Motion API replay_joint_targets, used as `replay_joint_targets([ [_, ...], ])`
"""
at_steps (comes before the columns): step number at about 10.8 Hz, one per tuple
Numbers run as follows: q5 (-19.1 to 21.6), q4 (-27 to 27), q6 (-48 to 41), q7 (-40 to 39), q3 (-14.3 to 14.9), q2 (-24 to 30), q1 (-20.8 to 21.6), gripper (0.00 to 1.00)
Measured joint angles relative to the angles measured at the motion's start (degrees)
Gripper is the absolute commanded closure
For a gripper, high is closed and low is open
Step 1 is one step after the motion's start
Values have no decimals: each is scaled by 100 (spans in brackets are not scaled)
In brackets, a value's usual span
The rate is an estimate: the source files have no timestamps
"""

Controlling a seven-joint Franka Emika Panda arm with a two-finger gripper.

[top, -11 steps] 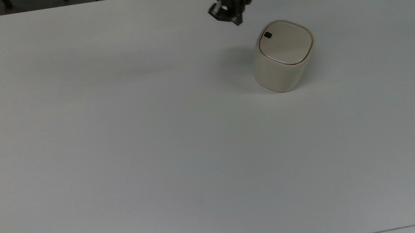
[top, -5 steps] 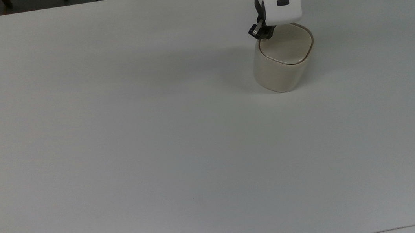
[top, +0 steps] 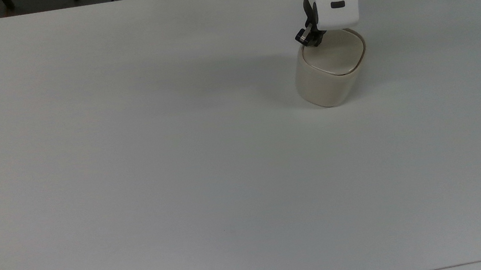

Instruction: Open the trash bin

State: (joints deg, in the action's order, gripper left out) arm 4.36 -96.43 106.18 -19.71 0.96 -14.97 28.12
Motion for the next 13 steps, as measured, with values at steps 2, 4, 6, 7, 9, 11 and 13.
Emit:
replay_joint_targets([
  [2, -22, 26, 0, 86, -15, 2, 0, 100],
  [4, -22, 83, -126, 184, -9, 163, -85, 84],
  [6, -28, 126, -560, 260, 4, 583, -538, 11],
  [7, -35, 128, -737, 380, 15, 818, -858, 0],
  [9, -256, 123, -1062, 1148, 50, 1211, -1486, 0],
  [11, -615, 106, -1182, 1923, 55, 1392, -1832, 0],
  [13, -891, 89, -1237, 2607, 64, 1412, -2061, 0],
])
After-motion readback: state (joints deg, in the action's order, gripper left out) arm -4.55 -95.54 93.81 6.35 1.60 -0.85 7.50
